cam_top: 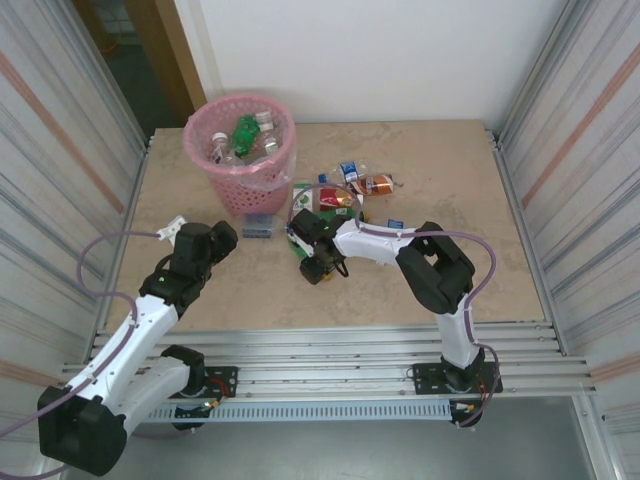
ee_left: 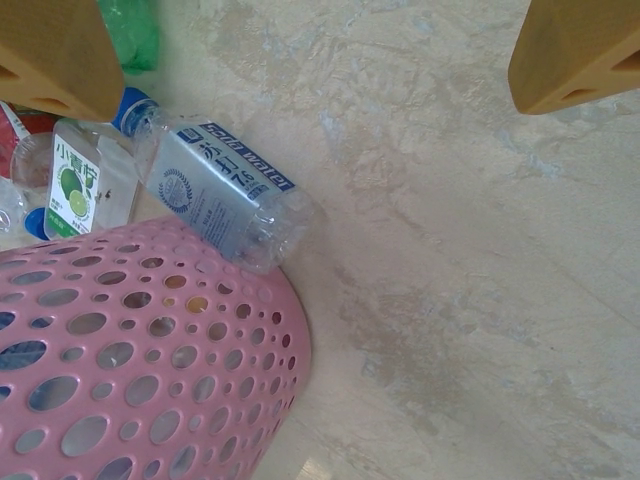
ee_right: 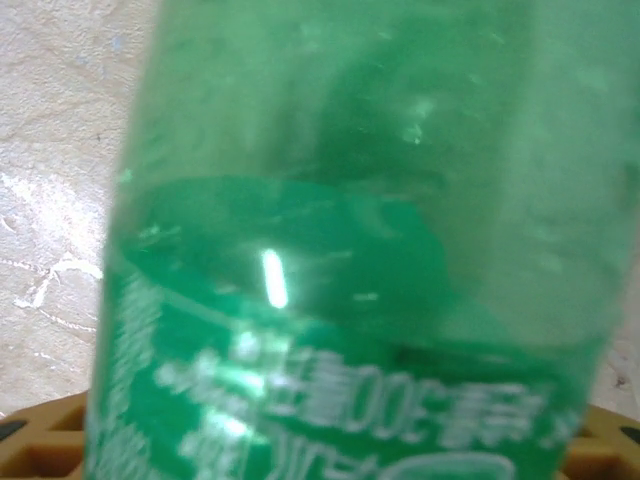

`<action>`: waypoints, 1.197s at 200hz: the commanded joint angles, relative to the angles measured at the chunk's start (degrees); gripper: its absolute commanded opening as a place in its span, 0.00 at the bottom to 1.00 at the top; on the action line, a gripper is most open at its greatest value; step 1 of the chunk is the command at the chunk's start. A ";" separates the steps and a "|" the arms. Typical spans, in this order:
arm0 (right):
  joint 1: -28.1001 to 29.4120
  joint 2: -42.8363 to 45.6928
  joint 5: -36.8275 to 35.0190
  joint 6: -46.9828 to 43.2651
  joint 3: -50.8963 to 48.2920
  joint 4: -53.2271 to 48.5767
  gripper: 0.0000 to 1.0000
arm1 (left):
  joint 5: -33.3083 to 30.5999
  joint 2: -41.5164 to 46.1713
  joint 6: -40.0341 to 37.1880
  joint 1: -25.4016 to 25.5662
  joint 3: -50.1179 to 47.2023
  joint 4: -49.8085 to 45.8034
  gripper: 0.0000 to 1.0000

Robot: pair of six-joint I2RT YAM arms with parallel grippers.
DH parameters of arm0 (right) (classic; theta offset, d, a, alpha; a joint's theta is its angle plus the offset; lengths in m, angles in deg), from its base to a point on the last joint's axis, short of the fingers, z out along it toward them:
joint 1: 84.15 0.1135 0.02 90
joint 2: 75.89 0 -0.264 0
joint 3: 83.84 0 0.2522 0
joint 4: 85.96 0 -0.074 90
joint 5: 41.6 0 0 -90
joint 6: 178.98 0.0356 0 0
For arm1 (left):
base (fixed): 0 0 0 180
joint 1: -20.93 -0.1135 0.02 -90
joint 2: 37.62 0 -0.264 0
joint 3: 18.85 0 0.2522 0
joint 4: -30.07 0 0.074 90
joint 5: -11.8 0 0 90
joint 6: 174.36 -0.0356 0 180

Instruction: Put the plastic bottles in the bin

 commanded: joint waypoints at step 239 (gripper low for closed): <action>-0.46 35.89 7.29 1.88 -14.19 21.32 0.37 | 37.92 -14.35 -12.30 12.80 18.89 21.47 0.99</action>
